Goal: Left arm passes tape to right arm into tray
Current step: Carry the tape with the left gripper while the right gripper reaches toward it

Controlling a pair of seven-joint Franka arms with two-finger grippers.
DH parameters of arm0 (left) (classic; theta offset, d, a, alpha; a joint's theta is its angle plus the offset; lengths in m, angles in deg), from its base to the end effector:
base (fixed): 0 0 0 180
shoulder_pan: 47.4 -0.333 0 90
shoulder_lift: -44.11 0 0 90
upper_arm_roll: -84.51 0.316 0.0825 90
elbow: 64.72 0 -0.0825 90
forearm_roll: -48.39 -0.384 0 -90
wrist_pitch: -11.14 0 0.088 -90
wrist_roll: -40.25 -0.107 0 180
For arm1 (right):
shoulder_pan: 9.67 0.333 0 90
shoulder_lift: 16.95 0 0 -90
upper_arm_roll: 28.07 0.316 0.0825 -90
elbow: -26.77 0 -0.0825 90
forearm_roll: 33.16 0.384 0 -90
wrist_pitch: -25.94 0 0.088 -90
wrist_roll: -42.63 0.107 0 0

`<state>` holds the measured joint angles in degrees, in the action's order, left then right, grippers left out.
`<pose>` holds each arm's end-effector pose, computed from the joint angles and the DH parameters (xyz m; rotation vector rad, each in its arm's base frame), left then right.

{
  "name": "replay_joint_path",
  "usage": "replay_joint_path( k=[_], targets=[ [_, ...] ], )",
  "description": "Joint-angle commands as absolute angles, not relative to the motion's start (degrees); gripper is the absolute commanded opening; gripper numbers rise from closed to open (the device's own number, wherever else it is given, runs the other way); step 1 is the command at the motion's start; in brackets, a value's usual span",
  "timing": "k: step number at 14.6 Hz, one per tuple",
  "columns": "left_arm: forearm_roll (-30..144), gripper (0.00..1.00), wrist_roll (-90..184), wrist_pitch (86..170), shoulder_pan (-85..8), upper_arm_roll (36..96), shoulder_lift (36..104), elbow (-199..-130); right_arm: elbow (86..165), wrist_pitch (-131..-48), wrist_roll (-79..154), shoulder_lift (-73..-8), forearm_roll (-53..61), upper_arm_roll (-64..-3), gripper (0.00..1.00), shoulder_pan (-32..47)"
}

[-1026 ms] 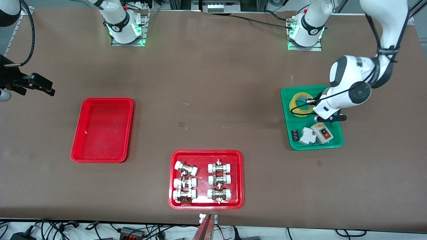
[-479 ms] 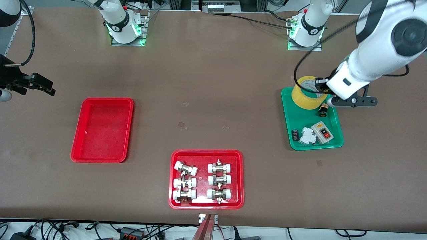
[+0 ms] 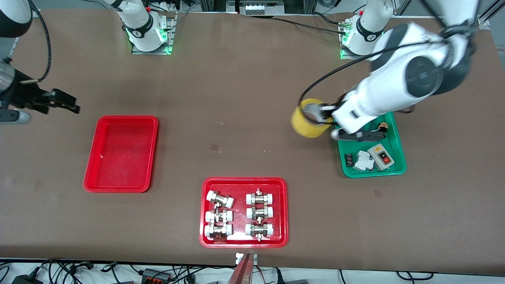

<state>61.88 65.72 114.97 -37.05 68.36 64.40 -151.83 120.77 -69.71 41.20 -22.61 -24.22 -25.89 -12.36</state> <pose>0.5910 -0.2899 0.4643 2.8585 0.0841 -0.2691 0.5863 0.0091 0.5446 -2.9803 0.0072 0.1003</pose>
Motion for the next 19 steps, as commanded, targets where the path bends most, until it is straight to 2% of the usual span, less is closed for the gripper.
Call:
replay_joint_path(
  k=[1, 4, 6, 8, 10, 15, 19],
  targets=[
    [63.8, 0.0, 72.8, 124.7, -32.0, 68.1, 72.0, -148.1, 120.3, -69.6, 40.4, -27.1, -13.9, -25.8, 1.0, -11.5],
    [69.9, 0.0, 73.6, 132.6, -28.6, 68.1, 78.0, -146.9, 120.0, -70.1, 40.1, -29.9, -6.2, -25.8, 1.0, -8.2],
    [72.0, 0.0, 73.2, 140.8, -26.6, 68.0, 82.5, -145.2, 119.9, -72.0, 37.3, -30.9, 0.6, -25.8, 1.0, -5.6],
    [72.2, 0.0, 74.3, 146.1, -22.7, 68.2, 84.4, -145.1, 118.9, -73.1, 27.3, -35.2, 8.5, -25.8, 1.0, -4.9],
    [72.3, 0.0, 81.2, 147.0, -22.4, 68.2, 84.3, -145.1, 117.9, -73.4, 19.0, -39.6, 15.0, -25.8, 1.0, -4.7],
    [73.6, 0.0, 89.7, 150.1, -20.1, 68.2, 85.2, -144.8, 110.4, -74.5, 9.5, -50.3, 18.0, -25.8, 1.0, -2.3],
    [73.6, 0.0, 91.7, 152.6, -19.9, 68.2, 86.0, -144.8, 109.8, -74.6, 3.4, -55.3, 26.3, -25.8, 1.0, -1.1]
  ],
)
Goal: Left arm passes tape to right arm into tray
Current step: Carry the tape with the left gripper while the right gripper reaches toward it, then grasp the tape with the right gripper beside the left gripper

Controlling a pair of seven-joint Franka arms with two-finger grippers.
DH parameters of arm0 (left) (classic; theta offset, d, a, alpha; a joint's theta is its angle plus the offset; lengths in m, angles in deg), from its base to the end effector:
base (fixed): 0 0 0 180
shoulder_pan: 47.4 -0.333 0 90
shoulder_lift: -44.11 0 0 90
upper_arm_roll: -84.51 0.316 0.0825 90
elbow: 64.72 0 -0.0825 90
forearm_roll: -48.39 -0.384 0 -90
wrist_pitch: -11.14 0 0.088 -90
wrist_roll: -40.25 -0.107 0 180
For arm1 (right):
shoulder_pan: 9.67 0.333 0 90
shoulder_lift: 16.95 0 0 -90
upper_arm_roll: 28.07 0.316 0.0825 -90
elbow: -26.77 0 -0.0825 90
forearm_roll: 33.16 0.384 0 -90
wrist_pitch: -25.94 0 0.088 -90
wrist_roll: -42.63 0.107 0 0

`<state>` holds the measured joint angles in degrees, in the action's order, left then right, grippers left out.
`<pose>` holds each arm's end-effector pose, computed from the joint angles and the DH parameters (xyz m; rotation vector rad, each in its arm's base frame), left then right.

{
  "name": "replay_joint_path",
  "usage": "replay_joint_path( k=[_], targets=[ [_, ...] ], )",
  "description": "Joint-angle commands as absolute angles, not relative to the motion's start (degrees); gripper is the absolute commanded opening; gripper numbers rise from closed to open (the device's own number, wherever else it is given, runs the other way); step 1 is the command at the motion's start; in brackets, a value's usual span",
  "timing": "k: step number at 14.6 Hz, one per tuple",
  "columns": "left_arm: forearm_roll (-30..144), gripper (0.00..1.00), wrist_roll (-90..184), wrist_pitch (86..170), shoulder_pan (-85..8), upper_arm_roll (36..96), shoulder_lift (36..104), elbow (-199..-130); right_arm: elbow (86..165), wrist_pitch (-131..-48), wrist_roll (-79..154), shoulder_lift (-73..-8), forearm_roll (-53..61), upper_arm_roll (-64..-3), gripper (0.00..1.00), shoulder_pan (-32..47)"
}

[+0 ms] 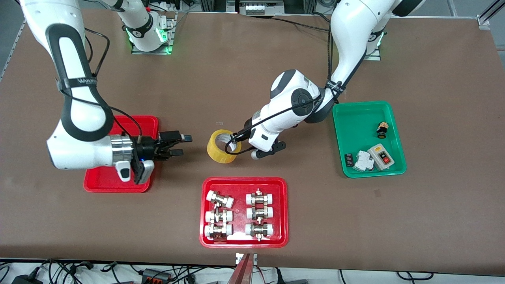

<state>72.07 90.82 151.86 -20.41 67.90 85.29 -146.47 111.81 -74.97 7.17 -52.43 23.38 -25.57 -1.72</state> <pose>0.5791 -0.4833 0.3181 2.4907 0.6423 -0.1853 0.6671 0.1926 0.3245 -2.0997 -0.4408 0.1175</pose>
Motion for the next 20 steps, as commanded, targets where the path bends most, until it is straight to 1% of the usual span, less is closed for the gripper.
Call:
replay_joint_path(
  k=[1, 7, 20],
  targets=[
    [73.6, 0.0, 91.7, 152.6, -19.9, 68.2, 86.0, -144.8, 109.8, -74.8, 2.8, -56.2, 27.4, -25.8, 1.0, -1.1],
    [73.5, 0.0, 91.7, 152.6, -19.9, 68.2, 86.0, -144.8, 109.8, -78.5, 2.8, -57.6, 28.1, -25.8, 1.0, 2.9],
    [73.2, 0.0, 91.6, 152.6, -19.8, 68.2, 86.0, -144.9, 109.9, -78.6, 1.9, -57.9, 30.0, -25.9, 1.0, 4.0]
  ],
)
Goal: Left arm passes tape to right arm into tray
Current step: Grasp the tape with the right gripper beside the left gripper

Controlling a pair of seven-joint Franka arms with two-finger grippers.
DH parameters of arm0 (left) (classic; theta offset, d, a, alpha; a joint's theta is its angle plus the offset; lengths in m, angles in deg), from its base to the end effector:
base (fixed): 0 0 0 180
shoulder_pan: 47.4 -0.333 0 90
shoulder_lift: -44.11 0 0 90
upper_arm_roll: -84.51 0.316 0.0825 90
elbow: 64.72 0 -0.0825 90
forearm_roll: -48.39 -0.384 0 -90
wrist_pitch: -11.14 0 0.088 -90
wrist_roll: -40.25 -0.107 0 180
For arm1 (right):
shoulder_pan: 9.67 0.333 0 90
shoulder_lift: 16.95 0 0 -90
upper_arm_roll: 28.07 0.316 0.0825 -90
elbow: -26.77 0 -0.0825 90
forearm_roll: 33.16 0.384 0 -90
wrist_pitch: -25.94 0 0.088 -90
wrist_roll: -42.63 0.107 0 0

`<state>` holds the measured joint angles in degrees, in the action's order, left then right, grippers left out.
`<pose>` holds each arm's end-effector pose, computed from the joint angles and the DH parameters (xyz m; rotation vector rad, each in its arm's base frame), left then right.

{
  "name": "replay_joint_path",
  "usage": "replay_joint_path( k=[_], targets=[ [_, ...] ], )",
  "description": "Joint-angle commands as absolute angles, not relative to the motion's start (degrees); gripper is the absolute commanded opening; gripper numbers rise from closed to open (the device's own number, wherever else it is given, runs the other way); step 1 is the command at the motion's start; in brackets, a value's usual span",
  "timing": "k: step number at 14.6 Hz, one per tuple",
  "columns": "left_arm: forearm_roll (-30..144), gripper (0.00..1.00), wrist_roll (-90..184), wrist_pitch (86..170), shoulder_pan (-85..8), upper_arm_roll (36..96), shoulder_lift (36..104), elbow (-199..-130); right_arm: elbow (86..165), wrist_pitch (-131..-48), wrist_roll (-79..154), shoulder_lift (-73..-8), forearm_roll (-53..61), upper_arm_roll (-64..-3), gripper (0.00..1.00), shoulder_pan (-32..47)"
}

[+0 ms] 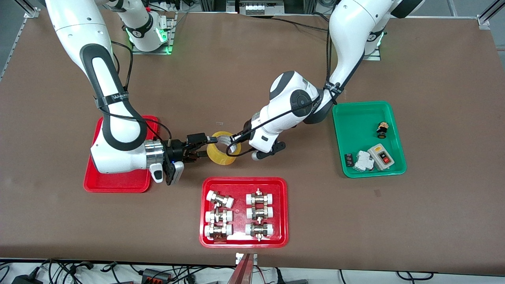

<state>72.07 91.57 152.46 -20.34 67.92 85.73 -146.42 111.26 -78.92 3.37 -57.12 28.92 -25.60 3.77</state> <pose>0.5797 -0.4837 0.3138 2.4845 0.6633 -0.1861 0.6565 0.2556 0.2779 -2.0364 -0.4692 0.1144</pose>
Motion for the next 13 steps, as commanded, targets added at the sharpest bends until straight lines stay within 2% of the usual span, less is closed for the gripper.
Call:
replay_joint_path(
  k=[1, 3, 8, 13],
  targets=[
    [73.2, 0.0, 91.7, 152.6, -19.8, 68.2, 86.0, -144.9, 110.0, -78.4, 0.9, -57.9, 29.9, -25.9, 1.0, 4.0],
    [73.2, 0.0, 91.7, 152.6, -19.9, 68.2, 86.0, -144.9, 110.2, -78.3, 0.3, -57.9, 29.8, -25.9, 0.98, 3.9],
    [73.3, 0.0, 91.7, 152.6, -19.9, 68.2, 86.0, -144.9, 110.2, -78.6, 0.2, -57.9, 29.5, -25.9, 0.83, 3.8],
    [73.3, 0.0, 91.7, 152.6, -19.9, 68.2, 86.0, -144.9, 110.3, -78.5, 0.1, -57.9, 29.2, -26.0, 0.3, 3.7]
  ],
)
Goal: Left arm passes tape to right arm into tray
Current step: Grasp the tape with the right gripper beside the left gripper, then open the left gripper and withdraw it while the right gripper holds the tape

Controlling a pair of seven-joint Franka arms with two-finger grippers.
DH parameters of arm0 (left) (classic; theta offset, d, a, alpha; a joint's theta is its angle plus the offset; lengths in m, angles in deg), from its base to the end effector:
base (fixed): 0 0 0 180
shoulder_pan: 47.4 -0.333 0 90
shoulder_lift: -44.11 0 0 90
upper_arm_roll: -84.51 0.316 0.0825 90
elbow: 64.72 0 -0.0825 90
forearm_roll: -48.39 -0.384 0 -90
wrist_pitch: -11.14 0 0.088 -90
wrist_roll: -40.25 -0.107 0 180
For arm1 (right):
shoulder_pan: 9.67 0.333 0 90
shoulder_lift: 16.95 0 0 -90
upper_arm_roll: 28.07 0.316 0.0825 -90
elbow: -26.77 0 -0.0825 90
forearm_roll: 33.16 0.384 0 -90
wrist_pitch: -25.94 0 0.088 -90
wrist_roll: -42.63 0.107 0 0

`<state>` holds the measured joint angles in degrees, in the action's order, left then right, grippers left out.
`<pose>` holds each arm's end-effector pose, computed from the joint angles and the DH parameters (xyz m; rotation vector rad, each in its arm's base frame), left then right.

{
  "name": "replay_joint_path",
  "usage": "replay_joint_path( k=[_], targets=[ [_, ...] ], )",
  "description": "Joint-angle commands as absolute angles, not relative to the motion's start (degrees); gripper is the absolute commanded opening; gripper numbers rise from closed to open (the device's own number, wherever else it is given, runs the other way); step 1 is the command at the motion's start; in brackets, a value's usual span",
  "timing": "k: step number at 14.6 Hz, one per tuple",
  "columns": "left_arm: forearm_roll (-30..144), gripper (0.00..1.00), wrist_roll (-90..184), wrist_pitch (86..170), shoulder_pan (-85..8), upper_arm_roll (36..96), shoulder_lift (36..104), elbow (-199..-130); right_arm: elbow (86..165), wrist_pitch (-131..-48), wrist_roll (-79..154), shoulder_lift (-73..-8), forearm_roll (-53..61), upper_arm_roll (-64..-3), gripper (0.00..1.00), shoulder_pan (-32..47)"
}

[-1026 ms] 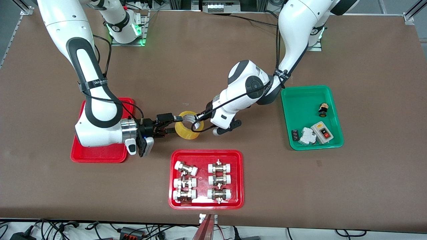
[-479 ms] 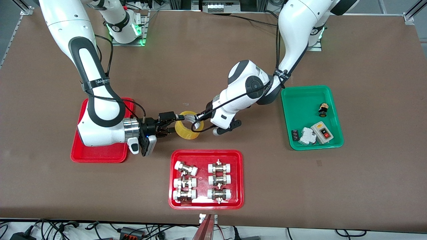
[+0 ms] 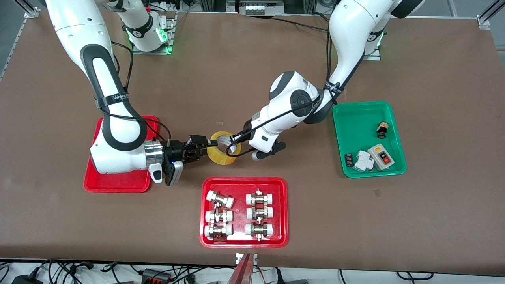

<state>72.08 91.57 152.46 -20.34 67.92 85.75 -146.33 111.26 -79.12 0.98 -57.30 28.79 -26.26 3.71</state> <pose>0.5801 -0.4838 0.3143 2.4834 0.6632 -0.1853 0.6592 0.2484 0.2749 -2.0390 -0.5013 0.0842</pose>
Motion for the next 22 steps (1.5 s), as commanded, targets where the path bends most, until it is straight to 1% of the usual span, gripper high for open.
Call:
replay_joint_path(
  k=[1, 3, 4, 5, 6, 7, 8, 9, 11, 15, 17, 19, 22],
  targets=[
    [73.3, 0.0, 91.7, 152.6, -19.9, 68.2, 86.0, -144.9, 110.3, -78.5, 0.1, -57.9, 29.2, -26.0, 0.28, 3.7],
    [73.3, 0.0, 91.6, 152.6, -19.9, 68.2, 86.0, -144.9, 110.3, -78.4, -0.7, -57.9, 29.2, -26.0, 0.28, 3.6],
    [73.3, 0.04, 91.6, 152.6, -19.9, 68.2, 86.0, -144.8, 110.4, -78.3, -1.3, -57.9, 29.2, -26.0, 0.27, 3.6],
    [73.3, 0.11, 91.5, 152.6, -20.1, 68.2, 86.0, -144.8, 110.4, -78.3, -1.4, -57.9, 29.2, -26.0, 0.27, 3.6],
    [72.7, 0.38, 91.0, 152.0, -20.3, 68.4, 85.8, -144.8, 110.4, -78.2, -1.4, -57.9, 29.2, -26.0, 0.27, 3.6],
    [71.1, 0.69, 90.0, 152.0, -20.6, 68.7, 85.4, -144.8, 110.4, -78.3, -1.4, -57.9, 29.3, -26.0, 0.26, 3.6],
    [68.8, 0.91, 88.8, 151.9, -21.2, 68.6, 85.1, -144.8, 110.4, -78.2, -1.4, -57.9, 29.2, -26.0, 0.25, 3.6],
    [67.8, 1.0, 88.2, 151.2, -22.2, 68.3, 84.2, -144.9, 110.4, -78.2, -1.4, -57.9, 29.2, -26.0, 0.25, 3.6],
    [67.3, 1.0, 86.2, 145.2, -24.0, 68.7, 81.9, -144.8, 110.4, -78.2, -1.4, -57.9, 29.2, -26.1, 0.25, 3.6],
    [66.5, 1.0, 75.2, 132.5, -31.9, 68.6, 76.6, -144.9, 110.4, -78.3, -1.4, -57.9, 28.8, -26.4, 0.25, 3.5],
    [66.1, 1.0, 72.7, 123.4, -34.4, 68.9, 73.3, -144.9, 110.4, -78.3, -1.5, -57.8, 25.7, -26.7, 0.25, 2.7],
    [57.9, 1.0, 66.6, 115.5, -37.4, 68.3, 70.1, -144.8, 110.0, -78.3, -1.4, -57.6, 20.5, -26.7, 0.25, -1.3],
    [54.7, 1.0, 55.8, 109.2, -40.7, 68.8, 67.7, -144.7, 110.3, -77.1, -0.9, -57.5, 19.4, -26.7, 0.25, -8.1]
  ],
)
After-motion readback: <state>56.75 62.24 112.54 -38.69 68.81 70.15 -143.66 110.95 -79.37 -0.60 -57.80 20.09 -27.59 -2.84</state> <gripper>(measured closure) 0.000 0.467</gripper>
